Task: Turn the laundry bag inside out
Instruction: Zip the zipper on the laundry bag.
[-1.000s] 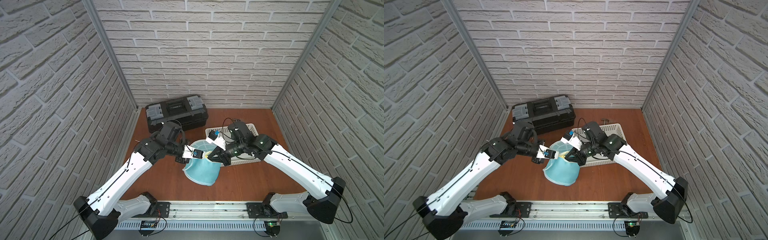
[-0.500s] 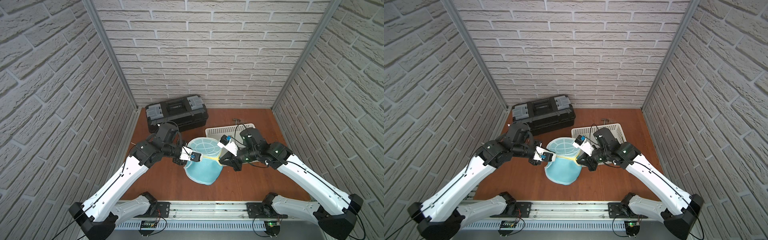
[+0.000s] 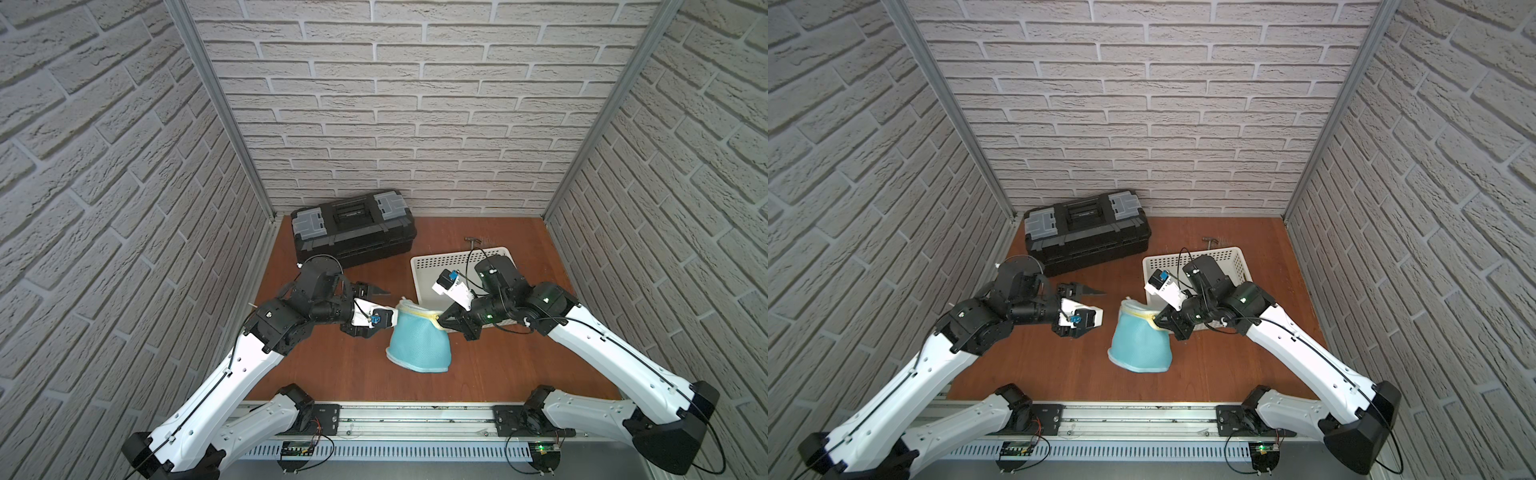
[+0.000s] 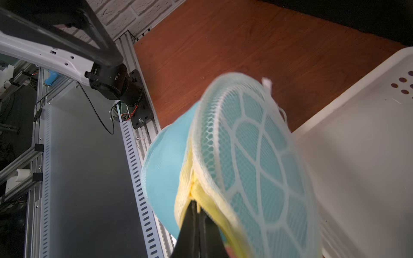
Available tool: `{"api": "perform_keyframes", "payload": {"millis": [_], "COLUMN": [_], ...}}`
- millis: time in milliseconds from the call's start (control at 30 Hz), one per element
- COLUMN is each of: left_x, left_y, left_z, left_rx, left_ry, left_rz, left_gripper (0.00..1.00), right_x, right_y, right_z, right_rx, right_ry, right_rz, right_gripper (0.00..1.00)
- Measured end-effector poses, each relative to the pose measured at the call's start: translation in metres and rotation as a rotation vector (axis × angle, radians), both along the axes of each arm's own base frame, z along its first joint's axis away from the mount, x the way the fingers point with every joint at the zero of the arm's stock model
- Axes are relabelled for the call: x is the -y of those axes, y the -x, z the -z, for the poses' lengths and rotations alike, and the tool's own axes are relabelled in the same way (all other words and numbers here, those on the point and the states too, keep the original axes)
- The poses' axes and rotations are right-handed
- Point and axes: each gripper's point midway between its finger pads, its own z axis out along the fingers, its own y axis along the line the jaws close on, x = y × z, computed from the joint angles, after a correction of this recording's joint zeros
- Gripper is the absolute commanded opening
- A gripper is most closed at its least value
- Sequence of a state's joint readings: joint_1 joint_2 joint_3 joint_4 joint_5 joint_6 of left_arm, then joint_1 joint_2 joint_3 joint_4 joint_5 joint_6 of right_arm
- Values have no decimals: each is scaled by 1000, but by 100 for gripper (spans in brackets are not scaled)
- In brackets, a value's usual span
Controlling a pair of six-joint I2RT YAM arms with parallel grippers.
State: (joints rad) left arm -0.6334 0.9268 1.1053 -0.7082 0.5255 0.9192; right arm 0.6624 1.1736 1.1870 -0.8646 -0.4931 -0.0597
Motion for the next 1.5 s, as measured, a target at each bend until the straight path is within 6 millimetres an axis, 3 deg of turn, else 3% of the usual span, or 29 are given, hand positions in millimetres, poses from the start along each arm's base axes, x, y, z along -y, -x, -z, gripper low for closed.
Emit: {"api": "perform_keyframes", "payload": {"millis": [133, 267, 467, 767, 1167, 1400, 1500], "left_x": [13, 28, 30, 32, 37, 38, 37], "left_y": [3, 10, -3, -11, -9, -8, -7], "left_z": [-12, 4, 31, 27, 32, 31, 29], "left_rx": [-53, -119, -177, -173, -189, -188, -182], "left_ry": [75, 35, -62, -75, -86, -80, -78], "left_rz": [-4, 18, -43, -73, -46, -34, -32], "left_gripper": [76, 76, 66, 56, 31, 1, 0], "right_x": [-12, -23, -32, -37, -45, -46, -44], "right_y": [-2, -1, 0, 1, 1, 1, 1], "right_z": [-1, -8, -15, -19, -30, -32, -31], "right_rx": [-2, 15, 29, 29, 42, 53, 63], "right_ry": [10, 0, -18, -35, -79, -76, -63], "right_rz": [-12, -31, -51, -54, -64, -67, -66], "right_gripper": [3, 3, 3, 3, 3, 3, 3]}}
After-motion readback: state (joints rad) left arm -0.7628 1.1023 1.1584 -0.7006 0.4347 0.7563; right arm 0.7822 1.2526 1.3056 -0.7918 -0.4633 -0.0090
